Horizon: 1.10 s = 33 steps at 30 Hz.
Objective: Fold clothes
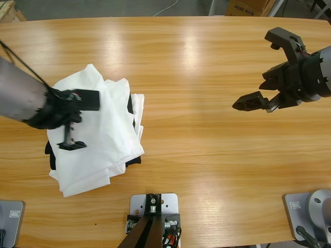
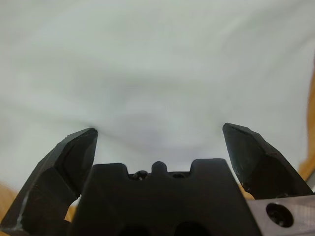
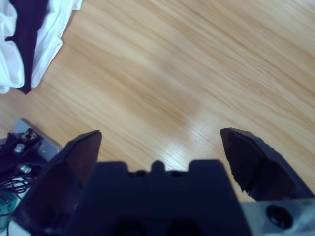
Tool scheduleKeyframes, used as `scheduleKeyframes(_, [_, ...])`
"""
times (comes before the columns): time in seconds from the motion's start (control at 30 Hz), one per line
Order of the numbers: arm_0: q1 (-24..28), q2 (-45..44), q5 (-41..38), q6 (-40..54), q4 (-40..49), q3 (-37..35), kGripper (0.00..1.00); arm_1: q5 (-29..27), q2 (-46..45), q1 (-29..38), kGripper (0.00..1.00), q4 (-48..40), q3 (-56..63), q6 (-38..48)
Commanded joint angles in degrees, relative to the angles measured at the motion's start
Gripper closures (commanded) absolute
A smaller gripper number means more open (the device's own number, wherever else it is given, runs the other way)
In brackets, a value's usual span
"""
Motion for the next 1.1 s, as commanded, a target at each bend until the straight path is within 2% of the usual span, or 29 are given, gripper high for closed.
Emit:
scheduleKeyframes(0.03, [-0.7,8.7,0.2,1.9,-3.7,0.1,0.000,1.4,-0.3,-4.1,0.000,-1.4,2.9,-1.0])
scheduleKeyframes(0.4, [4.1,13.2,1.5,2.4,-7.6,4.2,0.004,1.7,0.9,-6.1,0.000,-2.4,4.1,-2.0])
scheduleKeyframes(0.63, [11.4,18.2,1.7,-1.3,-8.6,2.0,0.023,1.8,0.4,-6.9,0.000,-2.4,4.2,-2.2])
scheduleKeyframes(0.9, [24.7,23.7,2.5,-12.0,-8.3,-7.5,0.021,1.9,1.7,-7.2,0.004,-2.7,3.7,-2.2])
scheduleKeyframes(1.1, [33.5,29.0,2.4,-19.3,-0.7,-21.1,0.023,2.5,4.6,-9.1,0.004,-3.1,2.1,-3.5])
